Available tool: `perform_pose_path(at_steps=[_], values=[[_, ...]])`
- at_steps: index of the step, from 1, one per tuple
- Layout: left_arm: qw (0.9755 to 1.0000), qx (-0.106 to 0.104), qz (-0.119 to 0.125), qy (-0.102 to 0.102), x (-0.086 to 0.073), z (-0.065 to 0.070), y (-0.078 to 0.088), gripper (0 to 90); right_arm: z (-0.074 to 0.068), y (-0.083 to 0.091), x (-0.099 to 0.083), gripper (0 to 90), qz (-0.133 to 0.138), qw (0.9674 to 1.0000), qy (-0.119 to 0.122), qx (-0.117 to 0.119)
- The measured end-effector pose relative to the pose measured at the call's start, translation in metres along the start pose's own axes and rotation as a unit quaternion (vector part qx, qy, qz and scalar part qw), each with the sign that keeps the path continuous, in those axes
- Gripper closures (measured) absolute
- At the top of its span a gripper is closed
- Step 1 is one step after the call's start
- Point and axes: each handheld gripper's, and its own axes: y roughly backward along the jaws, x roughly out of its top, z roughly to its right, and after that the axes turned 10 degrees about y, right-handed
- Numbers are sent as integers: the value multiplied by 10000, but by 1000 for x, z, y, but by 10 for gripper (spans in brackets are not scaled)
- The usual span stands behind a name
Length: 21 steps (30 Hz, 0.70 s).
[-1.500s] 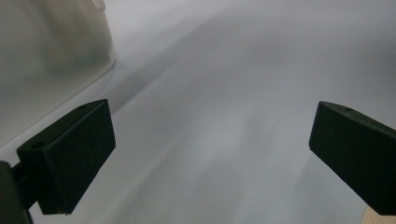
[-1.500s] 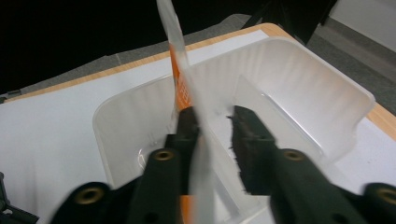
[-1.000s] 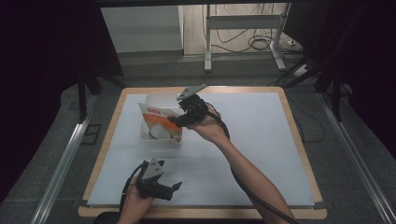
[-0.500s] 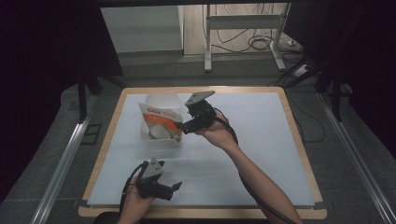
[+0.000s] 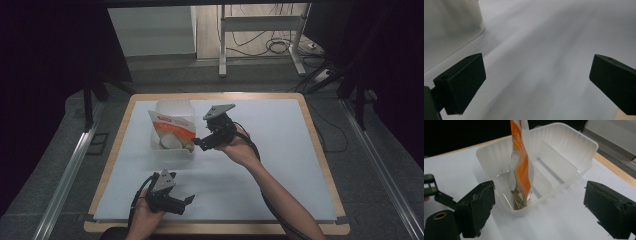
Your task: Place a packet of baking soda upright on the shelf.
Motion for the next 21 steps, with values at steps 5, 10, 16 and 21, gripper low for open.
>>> perform_pose_path(at_steps=[5, 10, 16, 21], values=[[10000, 6, -1, -14, 0, 0, 0, 6, -2, 7, -10, 90, -32, 10000, -28, -19], [10000, 17, -7, -17, 0, 0, 0, 6, -3, 16, -22, 83, -43, 10000, -34, -65], [10000, 26, -9, -8, 0, -1, 0, 6, -4, 31, -37, 72, -74, 9998, -128, -128], [10000, 38, 23, 36, 0, -2, 0, 6, -5, 43, -52, 60, -91, 9996, -211, -150]])
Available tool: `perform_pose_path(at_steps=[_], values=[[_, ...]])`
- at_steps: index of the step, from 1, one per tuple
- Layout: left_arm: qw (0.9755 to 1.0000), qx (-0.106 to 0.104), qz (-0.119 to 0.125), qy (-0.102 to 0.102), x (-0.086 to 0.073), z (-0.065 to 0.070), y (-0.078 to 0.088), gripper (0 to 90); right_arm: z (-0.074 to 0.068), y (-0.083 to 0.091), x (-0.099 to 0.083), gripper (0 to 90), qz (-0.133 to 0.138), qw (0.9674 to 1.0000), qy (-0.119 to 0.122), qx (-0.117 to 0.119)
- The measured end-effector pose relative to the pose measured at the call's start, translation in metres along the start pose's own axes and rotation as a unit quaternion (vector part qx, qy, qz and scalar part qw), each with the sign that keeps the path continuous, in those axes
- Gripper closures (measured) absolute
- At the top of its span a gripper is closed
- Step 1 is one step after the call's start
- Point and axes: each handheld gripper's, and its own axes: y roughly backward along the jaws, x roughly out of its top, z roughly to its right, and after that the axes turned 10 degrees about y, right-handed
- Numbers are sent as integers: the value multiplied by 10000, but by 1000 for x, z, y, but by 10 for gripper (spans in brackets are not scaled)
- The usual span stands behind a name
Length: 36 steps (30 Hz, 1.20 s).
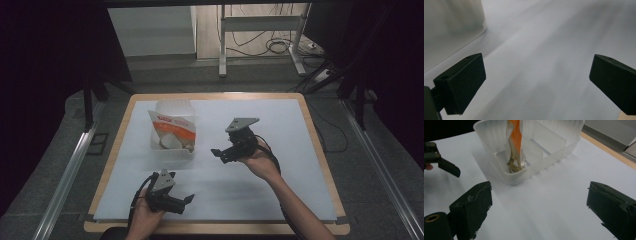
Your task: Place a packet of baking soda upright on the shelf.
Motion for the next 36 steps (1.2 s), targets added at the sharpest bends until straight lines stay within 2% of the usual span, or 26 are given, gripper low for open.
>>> perform_pose_path(at_steps=[15, 18, 20, 26, 27, 36], values=[[10000, -7, 31, -8, 0, 1, 1, 6, 3, 45, -34, 46, -63, 9993, -199, -301], [10000, -8, 29, -4, 0, 1, 1, 6, -1, 60, -49, 45, -57, 9988, -295, -379], [10000, -13, 30, -8, 0, 1, 1, 6, -2, 62, -52, 46, -63, 9987, -297, -414], [10000, -3, 1, -38, 0, 1, 1, 6, -7, 81, -79, 49, -122, 9973, -481, -540], [10000, -2, 0, -28, 0, 1, 1, 6, -9, 86, -86, 49, -148, 9967, -489, -630], [10000, 6, -12, -16, 0, 0, 1, 6, -19, 102, -109, 50, -130, 9946, -448, -925]])
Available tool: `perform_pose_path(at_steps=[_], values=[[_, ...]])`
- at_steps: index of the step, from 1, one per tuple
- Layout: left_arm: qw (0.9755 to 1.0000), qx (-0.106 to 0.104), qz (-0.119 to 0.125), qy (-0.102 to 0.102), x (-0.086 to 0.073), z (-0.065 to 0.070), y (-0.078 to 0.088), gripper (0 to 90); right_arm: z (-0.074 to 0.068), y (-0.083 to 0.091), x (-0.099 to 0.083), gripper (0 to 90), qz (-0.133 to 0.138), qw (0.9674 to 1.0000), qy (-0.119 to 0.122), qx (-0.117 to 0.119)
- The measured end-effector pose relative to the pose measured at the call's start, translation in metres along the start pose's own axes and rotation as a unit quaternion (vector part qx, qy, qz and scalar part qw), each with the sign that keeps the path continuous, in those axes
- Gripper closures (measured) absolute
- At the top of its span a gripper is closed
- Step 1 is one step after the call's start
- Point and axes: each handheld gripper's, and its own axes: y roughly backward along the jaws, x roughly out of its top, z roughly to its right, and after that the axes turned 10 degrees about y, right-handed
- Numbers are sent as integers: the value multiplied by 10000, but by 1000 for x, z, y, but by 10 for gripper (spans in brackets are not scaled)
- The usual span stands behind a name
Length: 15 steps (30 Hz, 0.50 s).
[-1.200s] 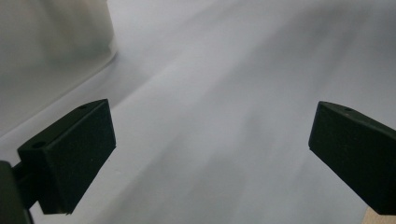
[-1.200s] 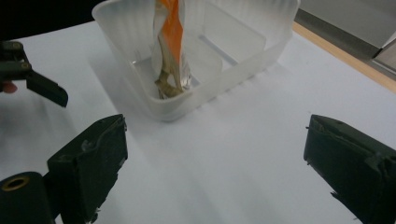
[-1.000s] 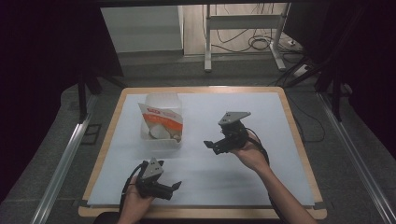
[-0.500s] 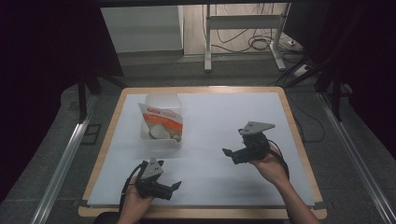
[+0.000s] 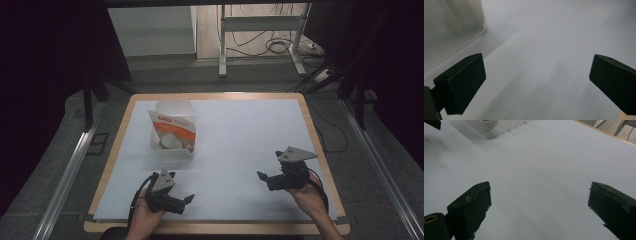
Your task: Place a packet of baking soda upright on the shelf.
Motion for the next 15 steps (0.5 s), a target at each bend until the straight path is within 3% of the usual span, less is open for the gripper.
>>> perform_pose_path(at_steps=[4, 6, 15], values=[[10000, 1, 3, 7, 0, 0, 0, 6, -5, 3, -14, 49, -159, 9998, 11, -69], [10000, 0, 1, 9, 0, 0, 0, 6, -7, 5, -23, 48, -263, 9996, -118, -56], [10000, 22, -22, -43, 0, 0, -1, 6, -8, -3, -31, 46, -338, 9987, -352, 132]])
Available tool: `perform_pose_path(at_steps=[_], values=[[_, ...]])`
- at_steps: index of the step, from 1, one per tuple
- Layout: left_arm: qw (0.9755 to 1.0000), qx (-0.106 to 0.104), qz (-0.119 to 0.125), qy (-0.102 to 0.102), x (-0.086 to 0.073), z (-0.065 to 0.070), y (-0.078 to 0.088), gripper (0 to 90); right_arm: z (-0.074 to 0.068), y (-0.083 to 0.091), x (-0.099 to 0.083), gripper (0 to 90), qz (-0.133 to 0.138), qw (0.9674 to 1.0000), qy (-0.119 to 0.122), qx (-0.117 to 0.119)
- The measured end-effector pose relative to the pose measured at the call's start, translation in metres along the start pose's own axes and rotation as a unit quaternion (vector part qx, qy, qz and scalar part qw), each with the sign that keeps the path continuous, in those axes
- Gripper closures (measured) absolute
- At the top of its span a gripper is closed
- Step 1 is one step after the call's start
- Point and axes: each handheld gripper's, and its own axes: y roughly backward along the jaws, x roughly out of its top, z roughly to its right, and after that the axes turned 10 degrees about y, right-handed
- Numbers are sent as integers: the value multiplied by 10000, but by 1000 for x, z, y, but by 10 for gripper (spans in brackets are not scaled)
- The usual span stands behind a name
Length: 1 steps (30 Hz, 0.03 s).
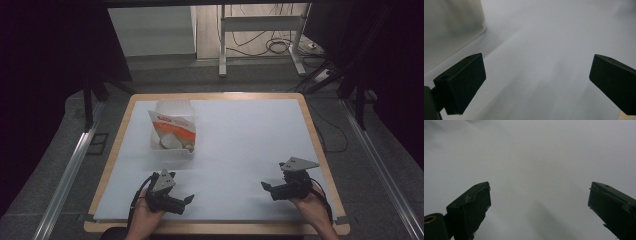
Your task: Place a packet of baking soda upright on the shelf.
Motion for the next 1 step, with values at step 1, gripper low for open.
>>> perform_pose_path(at_steps=[1], values=[[10000, 0, -4, 0, 0, 0, 0, 6, 0, -1, 0, 46, 7, 10000, -48, 23]])
